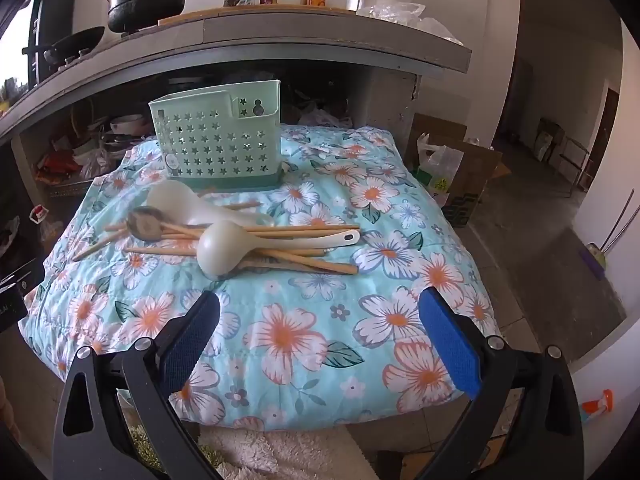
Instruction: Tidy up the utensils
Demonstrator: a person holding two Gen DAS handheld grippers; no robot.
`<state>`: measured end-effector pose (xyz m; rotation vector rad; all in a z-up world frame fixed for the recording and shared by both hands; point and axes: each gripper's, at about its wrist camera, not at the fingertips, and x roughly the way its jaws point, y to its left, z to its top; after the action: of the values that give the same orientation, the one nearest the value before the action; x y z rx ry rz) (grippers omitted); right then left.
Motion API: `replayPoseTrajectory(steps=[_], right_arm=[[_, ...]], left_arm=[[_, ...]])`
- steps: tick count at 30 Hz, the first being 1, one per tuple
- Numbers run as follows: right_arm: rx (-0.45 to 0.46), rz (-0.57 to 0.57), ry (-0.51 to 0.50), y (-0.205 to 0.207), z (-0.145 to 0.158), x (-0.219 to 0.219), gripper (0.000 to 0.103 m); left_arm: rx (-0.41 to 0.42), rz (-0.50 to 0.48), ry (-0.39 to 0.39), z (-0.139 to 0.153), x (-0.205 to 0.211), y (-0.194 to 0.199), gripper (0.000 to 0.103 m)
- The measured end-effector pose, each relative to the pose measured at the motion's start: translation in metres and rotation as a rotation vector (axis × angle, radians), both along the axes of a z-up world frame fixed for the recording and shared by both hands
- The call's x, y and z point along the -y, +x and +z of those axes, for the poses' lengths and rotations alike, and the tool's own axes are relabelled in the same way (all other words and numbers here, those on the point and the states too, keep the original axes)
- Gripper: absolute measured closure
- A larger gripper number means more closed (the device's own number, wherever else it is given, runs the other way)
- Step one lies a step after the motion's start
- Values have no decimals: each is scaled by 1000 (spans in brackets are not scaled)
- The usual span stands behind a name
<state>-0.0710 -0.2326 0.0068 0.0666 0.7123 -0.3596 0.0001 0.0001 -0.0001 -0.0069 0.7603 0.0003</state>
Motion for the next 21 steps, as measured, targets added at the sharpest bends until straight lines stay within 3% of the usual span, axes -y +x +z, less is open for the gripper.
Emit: replayPoseTrajectory(steps=[21], right_arm=[[8,-21,4,-2,3,6,6]], left_arm=[[-3,-32,23,-1,5,-1,8]])
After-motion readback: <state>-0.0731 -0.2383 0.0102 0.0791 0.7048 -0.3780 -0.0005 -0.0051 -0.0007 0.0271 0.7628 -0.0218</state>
